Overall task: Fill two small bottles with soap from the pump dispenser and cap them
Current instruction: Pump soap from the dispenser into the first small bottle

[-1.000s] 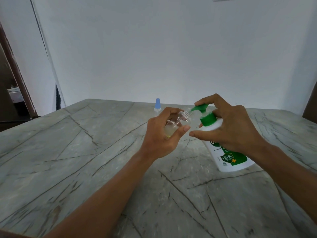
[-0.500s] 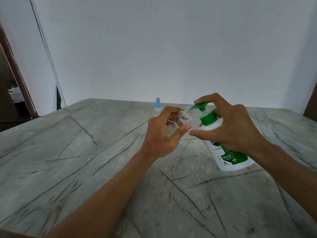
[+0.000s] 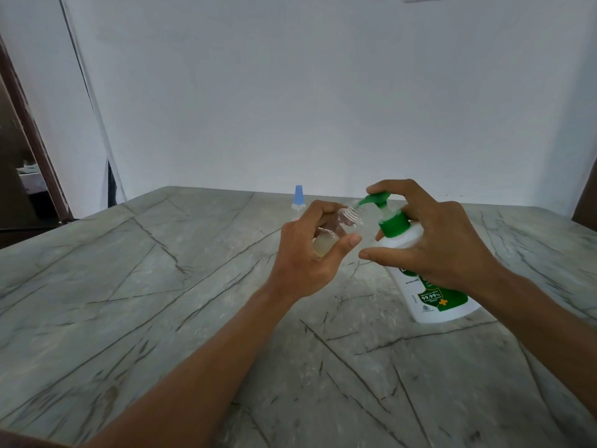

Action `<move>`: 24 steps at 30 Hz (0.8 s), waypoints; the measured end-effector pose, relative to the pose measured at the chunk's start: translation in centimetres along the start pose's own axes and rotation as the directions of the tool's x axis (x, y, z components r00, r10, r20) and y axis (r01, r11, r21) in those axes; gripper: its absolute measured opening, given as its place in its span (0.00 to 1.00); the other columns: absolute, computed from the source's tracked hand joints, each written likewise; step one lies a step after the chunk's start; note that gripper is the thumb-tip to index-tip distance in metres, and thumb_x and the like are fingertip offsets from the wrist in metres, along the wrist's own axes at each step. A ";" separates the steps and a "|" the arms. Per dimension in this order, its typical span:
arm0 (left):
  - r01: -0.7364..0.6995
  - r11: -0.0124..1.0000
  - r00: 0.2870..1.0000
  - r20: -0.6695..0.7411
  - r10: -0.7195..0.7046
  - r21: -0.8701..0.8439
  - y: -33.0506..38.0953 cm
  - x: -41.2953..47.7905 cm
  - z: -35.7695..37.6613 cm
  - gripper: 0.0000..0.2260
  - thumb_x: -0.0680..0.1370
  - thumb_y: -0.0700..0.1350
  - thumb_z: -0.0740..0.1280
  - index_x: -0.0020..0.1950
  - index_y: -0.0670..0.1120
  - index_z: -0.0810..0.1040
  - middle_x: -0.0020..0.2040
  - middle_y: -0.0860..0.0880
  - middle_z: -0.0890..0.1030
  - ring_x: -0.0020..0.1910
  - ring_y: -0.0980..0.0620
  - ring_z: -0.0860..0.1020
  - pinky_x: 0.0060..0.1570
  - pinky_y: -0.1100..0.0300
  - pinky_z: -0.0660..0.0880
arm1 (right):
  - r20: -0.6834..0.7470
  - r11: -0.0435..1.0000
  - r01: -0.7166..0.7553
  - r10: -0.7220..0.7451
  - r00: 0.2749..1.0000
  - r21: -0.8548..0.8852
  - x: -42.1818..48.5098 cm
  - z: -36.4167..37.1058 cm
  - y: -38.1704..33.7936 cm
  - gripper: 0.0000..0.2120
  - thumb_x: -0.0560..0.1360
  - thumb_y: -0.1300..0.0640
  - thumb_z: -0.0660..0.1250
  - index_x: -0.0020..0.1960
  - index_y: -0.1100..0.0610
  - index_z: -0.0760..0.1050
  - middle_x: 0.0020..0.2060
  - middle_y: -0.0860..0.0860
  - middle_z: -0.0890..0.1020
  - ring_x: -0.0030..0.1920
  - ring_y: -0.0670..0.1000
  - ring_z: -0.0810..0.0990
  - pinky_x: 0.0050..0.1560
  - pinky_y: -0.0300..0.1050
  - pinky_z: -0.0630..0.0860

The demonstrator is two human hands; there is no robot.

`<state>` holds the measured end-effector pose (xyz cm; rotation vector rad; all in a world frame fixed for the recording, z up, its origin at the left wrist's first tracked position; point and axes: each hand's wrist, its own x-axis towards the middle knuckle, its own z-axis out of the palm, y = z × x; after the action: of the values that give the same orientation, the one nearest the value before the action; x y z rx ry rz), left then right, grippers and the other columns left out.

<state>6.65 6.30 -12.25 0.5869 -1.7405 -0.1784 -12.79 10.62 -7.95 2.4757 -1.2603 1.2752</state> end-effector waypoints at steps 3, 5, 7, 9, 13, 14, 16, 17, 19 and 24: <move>-0.007 1.000 1.000 -0.001 0.007 0.001 0.0 0.0 0.0 0.16 0.74 0.44 0.74 0.58 0.39 0.77 0.51 0.52 0.84 0.45 0.58 0.83 0.44 0.67 0.78 | -0.017 0.999 -0.030 0.030 0.999 0.010 0.0 -0.1 -0.1 0.34 0.59 0.37 0.76 0.59 0.31 0.63 0.42 0.36 0.79 0.40 0.39 0.81 0.40 0.28 0.77; -0.009 1.000 1.000 0.014 0.009 0.004 0.0 -0.1 0.1 0.16 0.74 0.44 0.74 0.58 0.39 0.77 0.51 0.54 0.83 0.46 0.59 0.82 0.45 0.66 0.79 | -0.036 0.999 -0.043 0.044 0.998 0.025 -0.1 0.0 0.0 0.32 0.59 0.39 0.77 0.57 0.34 0.66 0.41 0.35 0.79 0.41 0.42 0.82 0.45 0.40 0.80; -0.006 1.000 1.000 0.020 0.006 -0.001 -0.1 -0.2 0.2 0.16 0.74 0.44 0.74 0.58 0.39 0.77 0.50 0.52 0.84 0.46 0.58 0.83 0.45 0.63 0.80 | -0.045 0.998 -0.052 0.053 0.998 0.023 0.0 0.0 0.0 0.30 0.59 0.39 0.78 0.56 0.36 0.67 0.40 0.35 0.79 0.41 0.43 0.82 0.46 0.43 0.79; -0.001 1.000 1.000 0.017 0.001 0.001 -0.1 -0.2 0.2 0.16 0.74 0.45 0.74 0.58 0.40 0.77 0.51 0.51 0.84 0.46 0.58 0.83 0.45 0.61 0.81 | -0.038 0.999 -0.041 0.042 0.998 0.015 0.0 0.0 0.0 0.31 0.59 0.39 0.78 0.57 0.36 0.67 0.39 0.34 0.79 0.39 0.41 0.82 0.43 0.35 0.78; 0.006 1.000 1.000 -0.006 -0.006 0.007 0.0 -0.1 0.0 0.16 0.74 0.45 0.74 0.58 0.40 0.77 0.51 0.51 0.84 0.46 0.58 0.83 0.44 0.64 0.80 | 0.002 1.000 -0.004 0.004 1.000 0.012 0.1 0.0 -0.3 0.35 0.60 0.38 0.76 0.62 0.34 0.64 0.40 0.31 0.77 0.43 0.33 0.79 0.39 0.22 0.72; 0.005 1.000 1.000 -0.010 -0.005 0.005 0.0 -0.1 0.0 0.16 0.74 0.45 0.74 0.58 0.40 0.77 0.51 0.50 0.84 0.45 0.58 0.83 0.45 0.64 0.79 | 0.005 1.000 -0.003 0.003 1.000 0.015 0.0 0.0 -0.4 0.35 0.60 0.36 0.75 0.63 0.33 0.63 0.40 0.31 0.77 0.44 0.33 0.78 0.40 0.21 0.71; 0.006 1.000 1.000 -0.016 -0.006 0.001 0.0 -0.1 0.0 0.16 0.74 0.45 0.73 0.57 0.39 0.77 0.51 0.50 0.84 0.46 0.57 0.83 0.46 0.62 0.80 | 0.006 1.000 -0.009 0.008 1.000 0.022 0.1 0.1 -0.3 0.35 0.59 0.35 0.74 0.62 0.33 0.63 0.40 0.32 0.77 0.44 0.33 0.78 0.39 0.21 0.71; 0.007 1.000 1.000 -0.017 -0.008 -0.001 0.0 -0.1 0.0 0.16 0.74 0.45 0.74 0.57 0.39 0.77 0.51 0.50 0.84 0.46 0.56 0.83 0.46 0.61 0.81 | 0.003 1.000 -0.013 0.013 1.000 0.024 0.1 0.1 -0.2 0.35 0.59 0.36 0.75 0.62 0.32 0.63 0.40 0.32 0.77 0.44 0.33 0.78 0.39 0.22 0.71; 0.008 1.000 1.000 -0.009 -0.008 -0.006 -0.1 -0.1 0.0 0.16 0.74 0.44 0.74 0.57 0.39 0.77 0.51 0.50 0.84 0.46 0.57 0.83 0.46 0.60 0.81 | -0.011 0.999 -0.024 0.024 1.000 0.028 0.1 0.1 -0.1 0.34 0.59 0.39 0.77 0.60 0.34 0.65 0.39 0.33 0.78 0.43 0.35 0.79 0.39 0.23 0.73; 0.004 1.000 1.000 0.016 -0.004 0.007 -0.3 -0.4 0.2 0.16 0.74 0.43 0.74 0.58 0.40 0.77 0.51 0.51 0.84 0.46 0.57 0.83 0.45 0.59 0.81 | -0.033 0.998 -0.047 0.049 0.998 0.044 0.0 0.1 -0.1 0.31 0.59 0.40 0.79 0.57 0.37 0.68 0.39 0.37 0.80 0.41 0.38 0.81 0.39 0.31 0.78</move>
<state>6.59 6.17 -12.78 0.5950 -1.7566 -0.1804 -12.69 10.66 -8.03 2.4561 -1.3059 1.3634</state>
